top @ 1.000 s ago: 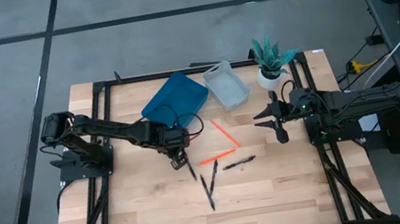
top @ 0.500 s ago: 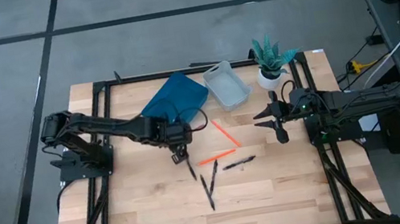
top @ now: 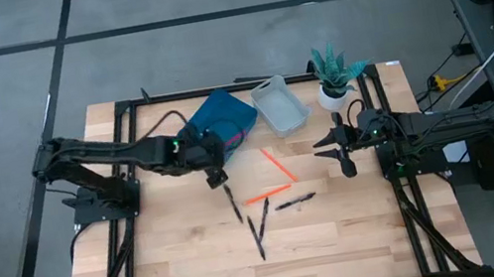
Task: Sort pens & pencils
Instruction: Put the red pencil into the blue bin, then put the orange pencil into the blue bin
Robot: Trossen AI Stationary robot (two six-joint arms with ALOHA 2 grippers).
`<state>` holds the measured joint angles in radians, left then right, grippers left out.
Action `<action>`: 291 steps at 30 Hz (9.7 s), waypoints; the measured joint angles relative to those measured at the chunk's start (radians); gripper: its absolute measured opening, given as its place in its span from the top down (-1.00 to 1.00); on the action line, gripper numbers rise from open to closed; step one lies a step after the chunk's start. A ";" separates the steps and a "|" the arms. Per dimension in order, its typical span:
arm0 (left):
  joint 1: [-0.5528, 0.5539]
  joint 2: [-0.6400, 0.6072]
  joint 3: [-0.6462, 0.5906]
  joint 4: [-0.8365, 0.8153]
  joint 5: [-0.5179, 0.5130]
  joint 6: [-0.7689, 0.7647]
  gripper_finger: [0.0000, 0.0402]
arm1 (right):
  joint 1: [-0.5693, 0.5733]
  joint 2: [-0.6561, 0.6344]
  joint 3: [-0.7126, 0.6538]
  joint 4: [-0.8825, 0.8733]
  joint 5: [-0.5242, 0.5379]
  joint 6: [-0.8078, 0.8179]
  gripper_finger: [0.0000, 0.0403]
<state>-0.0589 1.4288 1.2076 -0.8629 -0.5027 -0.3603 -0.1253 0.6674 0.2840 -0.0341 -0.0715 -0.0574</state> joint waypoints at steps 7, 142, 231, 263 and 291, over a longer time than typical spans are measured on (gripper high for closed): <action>0.007 -0.074 -0.087 0.101 -0.038 0.018 0.90 | 0.004 0.000 0.000 0.000 0.000 -0.001 0.43; 0.034 -0.468 -0.722 1.194 0.382 0.435 0.78 | 0.102 0.000 0.002 0.264 -0.058 -0.001 0.43; -0.225 -0.521 -1.063 1.357 0.381 0.414 0.86 | 0.056 1.199 0.923 -0.634 0.117 0.522 0.01; -0.225 -0.521 -1.063 1.318 0.381 0.388 0.86 | 0.064 1.296 0.925 -0.616 0.102 0.551 0.17; -0.225 -0.521 -1.063 1.319 0.381 0.389 0.86 | 0.064 1.298 0.923 -0.612 0.087 0.520 0.82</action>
<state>-0.2840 0.9077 0.1444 0.4561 -0.1219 0.0284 -0.0608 1.9655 1.2068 -0.6460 0.0154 0.4625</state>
